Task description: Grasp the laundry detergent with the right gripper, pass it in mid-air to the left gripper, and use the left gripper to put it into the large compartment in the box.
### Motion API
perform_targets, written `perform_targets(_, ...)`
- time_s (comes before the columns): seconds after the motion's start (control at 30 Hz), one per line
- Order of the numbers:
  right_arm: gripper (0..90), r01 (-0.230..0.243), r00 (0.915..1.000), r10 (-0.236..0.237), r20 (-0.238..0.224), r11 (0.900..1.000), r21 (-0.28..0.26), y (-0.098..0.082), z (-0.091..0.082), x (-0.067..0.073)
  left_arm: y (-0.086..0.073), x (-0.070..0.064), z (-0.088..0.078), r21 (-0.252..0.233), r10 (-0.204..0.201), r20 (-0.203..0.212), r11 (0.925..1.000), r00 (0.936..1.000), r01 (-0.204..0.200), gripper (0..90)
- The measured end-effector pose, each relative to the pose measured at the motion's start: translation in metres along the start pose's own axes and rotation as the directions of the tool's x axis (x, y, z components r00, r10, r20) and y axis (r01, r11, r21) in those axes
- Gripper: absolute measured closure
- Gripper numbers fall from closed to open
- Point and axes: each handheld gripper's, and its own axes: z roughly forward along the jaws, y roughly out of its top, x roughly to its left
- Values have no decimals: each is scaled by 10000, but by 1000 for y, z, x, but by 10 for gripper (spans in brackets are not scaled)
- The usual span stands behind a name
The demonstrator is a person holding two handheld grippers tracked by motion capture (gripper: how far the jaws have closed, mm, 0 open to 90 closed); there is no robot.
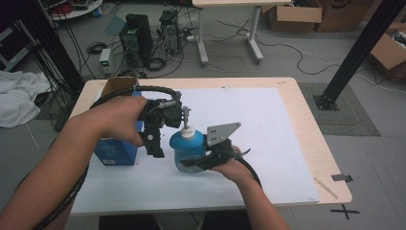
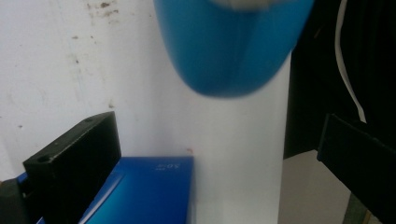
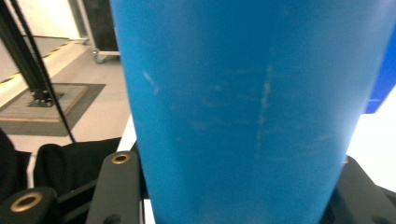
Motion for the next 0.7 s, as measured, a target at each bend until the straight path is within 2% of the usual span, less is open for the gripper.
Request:
perform_targets(0.13, 479, 60, 9996, -62, -264, 10000, -73, 0, 8, 2, 5, -3, 1, -48, 105, 70, 9999, 9999, -104, 1)
perform_targets(0.4, 478, -33, 9994, 24, -340, 9996, -265, 3, 22, 5, 10, -6, 7, -3, 59, 261, 10000, 9996, -59, 1)
perform_targets(0.7, 477, 200, 9989, -217, -426, 9991, -387, 11, 39, 7, 12, -9, 12, -59, -105, 279, 9999, 9996, 107, 1)
